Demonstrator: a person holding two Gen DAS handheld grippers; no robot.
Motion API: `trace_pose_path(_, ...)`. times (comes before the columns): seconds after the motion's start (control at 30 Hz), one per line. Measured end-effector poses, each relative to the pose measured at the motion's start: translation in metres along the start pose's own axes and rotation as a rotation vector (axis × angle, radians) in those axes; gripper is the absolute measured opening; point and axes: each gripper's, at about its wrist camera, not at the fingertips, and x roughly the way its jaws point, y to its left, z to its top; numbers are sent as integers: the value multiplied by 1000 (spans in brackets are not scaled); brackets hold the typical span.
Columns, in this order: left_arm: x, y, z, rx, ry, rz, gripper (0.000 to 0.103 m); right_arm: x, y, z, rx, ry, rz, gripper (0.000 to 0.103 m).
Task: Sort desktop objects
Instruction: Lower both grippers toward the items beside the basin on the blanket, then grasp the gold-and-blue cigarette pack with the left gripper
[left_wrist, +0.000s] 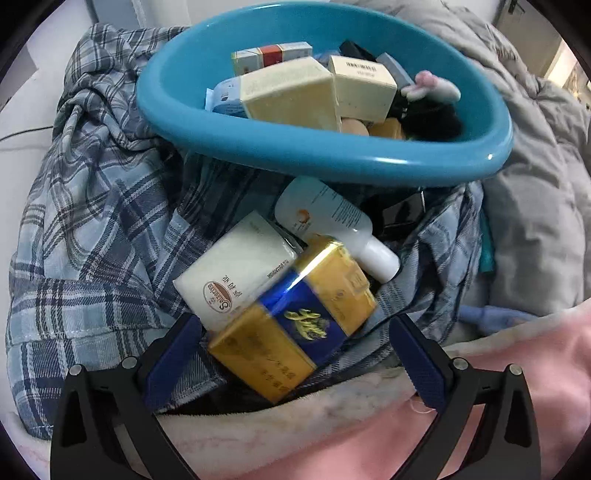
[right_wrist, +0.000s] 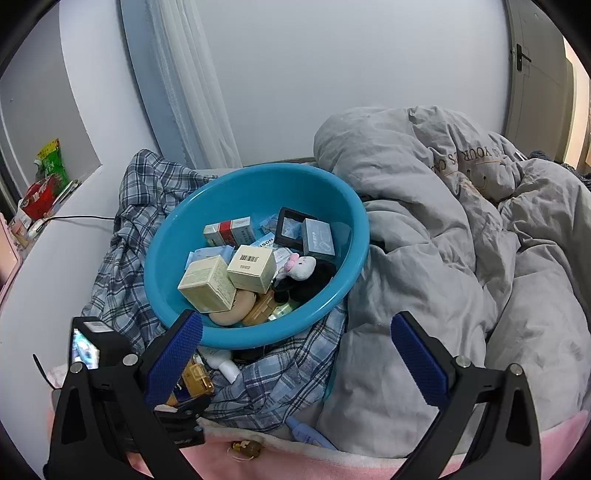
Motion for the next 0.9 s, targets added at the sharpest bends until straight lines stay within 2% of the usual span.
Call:
trace_pose_path(0.37,14,-7,-1,39,40,37,103,1,-2,-1,-1,8,2,102)
trace_pose_path(0.57,18,-3,4,10,52,48,102,1,-3,0,2,7,0,102)
trace_pose_path(0.77,13,3,6,-17,33,54,89,2,-5,-1,5,11,0,102)
trace_pose_path(0.9,4,12,7,-60,6,14,74,3,-4,-2,5,13,0,102)
